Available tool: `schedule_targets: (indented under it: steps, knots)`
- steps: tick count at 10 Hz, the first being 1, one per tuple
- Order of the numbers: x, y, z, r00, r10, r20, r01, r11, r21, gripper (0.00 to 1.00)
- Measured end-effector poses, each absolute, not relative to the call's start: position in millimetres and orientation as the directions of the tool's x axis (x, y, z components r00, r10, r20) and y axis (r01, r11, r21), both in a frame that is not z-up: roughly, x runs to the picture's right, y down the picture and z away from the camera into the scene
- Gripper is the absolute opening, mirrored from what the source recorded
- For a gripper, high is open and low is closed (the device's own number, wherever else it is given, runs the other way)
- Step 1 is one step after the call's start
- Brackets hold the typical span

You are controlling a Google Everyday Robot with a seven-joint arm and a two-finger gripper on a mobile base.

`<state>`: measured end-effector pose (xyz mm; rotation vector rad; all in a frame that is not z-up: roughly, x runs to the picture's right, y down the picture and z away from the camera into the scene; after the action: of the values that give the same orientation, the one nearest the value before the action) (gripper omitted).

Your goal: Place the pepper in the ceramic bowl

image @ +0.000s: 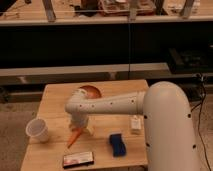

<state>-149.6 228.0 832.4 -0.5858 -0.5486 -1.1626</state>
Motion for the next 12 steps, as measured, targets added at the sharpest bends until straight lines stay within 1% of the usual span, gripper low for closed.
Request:
schedule_targets:
  steps: [1, 3, 4, 7, 8, 10, 12]
  knots:
    - [-153.0, 229.6, 833.8, 0.289, -0.676, 0.678, 0.952, 0.276, -0.130, 0.70]
    - [-157.8, 230.9, 834.4, 0.266, -0.677, 0.686, 0.958, 0.262, -0.112, 0.53]
    - [-160.0, 231.4, 835.1, 0.248, -0.675, 0.695, 0.961, 0.259, -0.092, 0.41]
    - [-158.1, 228.8, 833.2, 0.243, -0.674, 0.698, 0.962, 0.259, -0.085, 0.13]
    - [-157.6, 227.2, 831.9, 0.241, -0.675, 0.697, 0.963, 0.258, -0.084, 0.10]
    - [-157.8, 227.0, 831.7, 0.240, -0.675, 0.698, 0.963, 0.256, -0.083, 0.10]
    - [-161.5, 230.9, 837.2, 0.192, -0.667, 0.720, 0.969, 0.245, -0.031, 0.10]
